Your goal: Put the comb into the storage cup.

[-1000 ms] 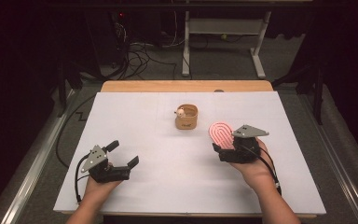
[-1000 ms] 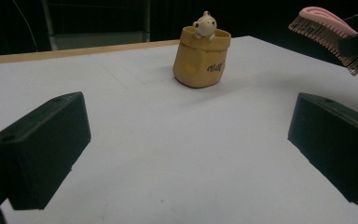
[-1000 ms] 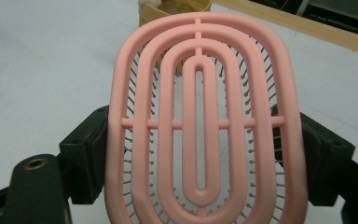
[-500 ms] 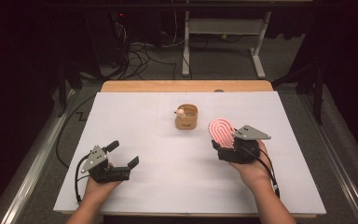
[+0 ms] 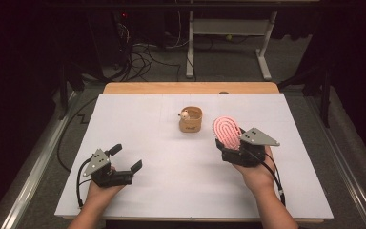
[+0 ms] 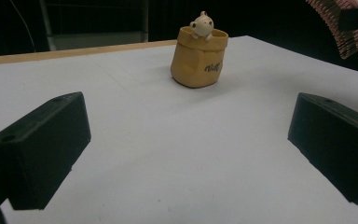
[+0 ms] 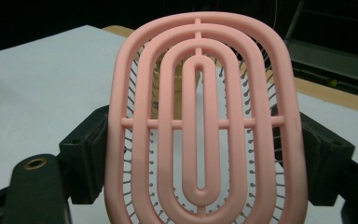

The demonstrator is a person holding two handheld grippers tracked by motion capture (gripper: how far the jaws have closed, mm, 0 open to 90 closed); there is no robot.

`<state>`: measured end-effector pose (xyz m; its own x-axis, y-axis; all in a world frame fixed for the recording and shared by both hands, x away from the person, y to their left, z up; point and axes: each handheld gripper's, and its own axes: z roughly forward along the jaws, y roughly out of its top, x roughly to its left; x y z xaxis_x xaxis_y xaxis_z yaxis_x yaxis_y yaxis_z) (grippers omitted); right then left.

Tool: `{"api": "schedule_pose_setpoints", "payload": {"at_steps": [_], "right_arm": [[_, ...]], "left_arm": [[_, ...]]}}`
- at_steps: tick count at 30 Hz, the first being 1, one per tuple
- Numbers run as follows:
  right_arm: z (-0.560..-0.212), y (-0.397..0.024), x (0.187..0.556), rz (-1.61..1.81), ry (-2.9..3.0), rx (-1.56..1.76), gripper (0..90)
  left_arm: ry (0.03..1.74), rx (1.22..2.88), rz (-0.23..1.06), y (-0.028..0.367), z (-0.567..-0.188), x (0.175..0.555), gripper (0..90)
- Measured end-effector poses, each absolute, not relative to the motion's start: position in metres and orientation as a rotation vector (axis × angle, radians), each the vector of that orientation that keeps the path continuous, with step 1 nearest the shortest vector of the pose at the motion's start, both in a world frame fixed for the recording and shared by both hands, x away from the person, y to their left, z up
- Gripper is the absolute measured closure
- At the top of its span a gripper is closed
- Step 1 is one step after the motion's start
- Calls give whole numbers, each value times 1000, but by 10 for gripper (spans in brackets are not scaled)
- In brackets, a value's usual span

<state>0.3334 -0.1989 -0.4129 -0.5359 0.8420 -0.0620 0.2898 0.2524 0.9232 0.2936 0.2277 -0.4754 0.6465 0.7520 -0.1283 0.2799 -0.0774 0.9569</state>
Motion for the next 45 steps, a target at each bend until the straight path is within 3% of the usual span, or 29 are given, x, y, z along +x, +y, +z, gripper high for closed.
{"api": "schedule_pose_setpoints", "payload": {"at_steps": [22, 45], "right_arm": [[-403, -193, 335, 1375, 1874, 992, 205], [-395, -189, 335, 1345, 1856, 938, 205]], "left_arm": [[851, 1677, 456, 217, -467, 295, 0], [743, 1695, 386, 151, -419, 338, 0]]}}
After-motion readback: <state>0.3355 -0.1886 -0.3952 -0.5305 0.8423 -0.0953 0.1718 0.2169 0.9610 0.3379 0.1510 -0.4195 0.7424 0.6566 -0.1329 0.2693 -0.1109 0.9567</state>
